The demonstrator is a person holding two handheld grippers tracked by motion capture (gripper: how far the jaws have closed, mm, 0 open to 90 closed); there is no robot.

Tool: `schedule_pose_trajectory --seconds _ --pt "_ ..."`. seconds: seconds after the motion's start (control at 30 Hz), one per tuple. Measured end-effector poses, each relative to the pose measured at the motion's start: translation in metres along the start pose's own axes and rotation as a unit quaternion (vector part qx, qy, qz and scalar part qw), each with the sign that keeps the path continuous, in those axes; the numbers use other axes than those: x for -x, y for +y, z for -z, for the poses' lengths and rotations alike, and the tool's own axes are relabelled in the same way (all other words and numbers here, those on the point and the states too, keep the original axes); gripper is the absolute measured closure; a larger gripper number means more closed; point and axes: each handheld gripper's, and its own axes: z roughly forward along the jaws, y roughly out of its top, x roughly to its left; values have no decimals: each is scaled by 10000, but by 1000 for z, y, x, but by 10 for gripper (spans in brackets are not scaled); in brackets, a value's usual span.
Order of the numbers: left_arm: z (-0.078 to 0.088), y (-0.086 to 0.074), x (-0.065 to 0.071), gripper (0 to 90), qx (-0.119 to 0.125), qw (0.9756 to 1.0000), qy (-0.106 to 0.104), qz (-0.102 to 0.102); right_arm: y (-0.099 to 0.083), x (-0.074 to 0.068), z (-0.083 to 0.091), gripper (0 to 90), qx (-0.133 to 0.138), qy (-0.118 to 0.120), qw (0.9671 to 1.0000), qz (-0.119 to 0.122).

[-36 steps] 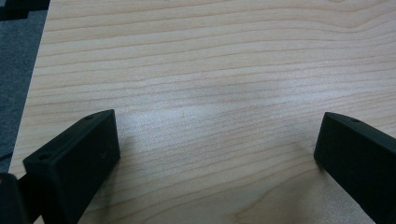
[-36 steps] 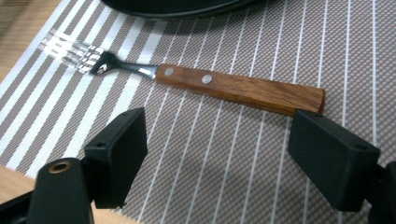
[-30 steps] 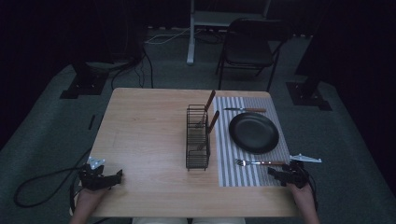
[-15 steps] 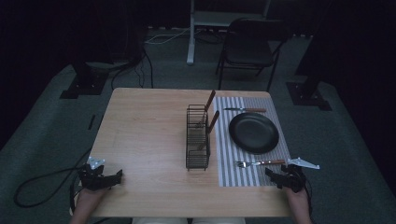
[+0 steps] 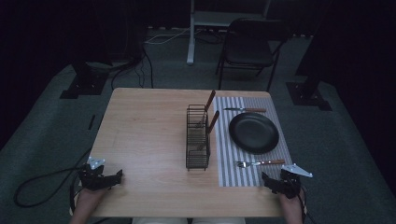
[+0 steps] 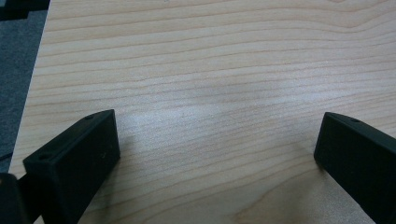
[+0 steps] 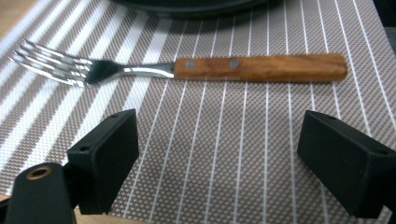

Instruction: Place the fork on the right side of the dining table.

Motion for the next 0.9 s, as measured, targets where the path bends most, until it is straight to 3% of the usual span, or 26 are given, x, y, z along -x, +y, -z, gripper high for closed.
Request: schedule_pose_trajectory --seconds 0.13,0.23,0.47,0.9 --pt "1 -1 0 1 -2 10000 -4 0 -2 -9 1 117 -12 -334 9994 89" --pt "0 -1 0 1 6 10000 -4 1 -3 -10 0 117 -29 -484 9988 2" --pt "0 -1 0 1 7 10000 -4 2 -3 -12 -1 116 -90 -633 9979 -55" --pt "0 -1 0 1 6 10000 -4 4 -3 -12 -2 114 -95 -652 9978 -68"
